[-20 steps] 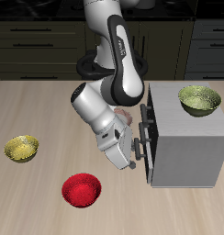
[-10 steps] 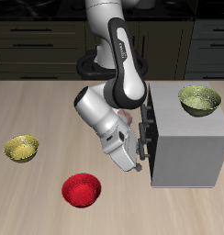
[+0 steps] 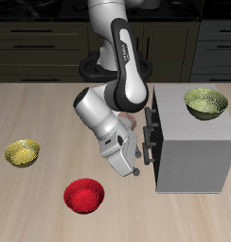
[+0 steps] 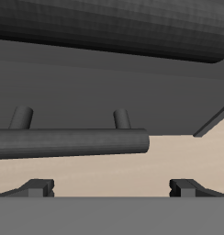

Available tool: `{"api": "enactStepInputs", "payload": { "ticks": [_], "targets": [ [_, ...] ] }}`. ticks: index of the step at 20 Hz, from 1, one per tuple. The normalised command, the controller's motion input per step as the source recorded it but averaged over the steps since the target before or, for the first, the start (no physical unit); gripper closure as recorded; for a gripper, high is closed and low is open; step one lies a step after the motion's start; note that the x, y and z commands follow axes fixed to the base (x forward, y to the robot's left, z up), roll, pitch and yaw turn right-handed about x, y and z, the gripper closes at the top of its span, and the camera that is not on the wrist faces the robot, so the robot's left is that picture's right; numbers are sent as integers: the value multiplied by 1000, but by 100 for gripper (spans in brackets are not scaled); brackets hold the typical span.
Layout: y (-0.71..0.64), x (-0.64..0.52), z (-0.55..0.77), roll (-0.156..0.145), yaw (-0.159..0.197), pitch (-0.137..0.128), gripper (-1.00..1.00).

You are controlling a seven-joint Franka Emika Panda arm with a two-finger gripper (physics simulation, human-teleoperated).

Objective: Close the bottom drawer of the white cabinet and place the yellow bowl on the plate

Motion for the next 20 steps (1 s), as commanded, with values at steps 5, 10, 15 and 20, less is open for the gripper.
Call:
{"api": "enactStepInputs", "payload": {
  "ticks": [5, 10, 15, 20],
  "targets": [
    [-206, -146, 253, -53, -205, 77, -100],
    [-335, -150, 283, -100, -386, 135, -100],
    [-294, -105, 146, -60, -458, 162, -100],
    [-314, -95, 138, -52, -505, 171, -100]
  ]
}}
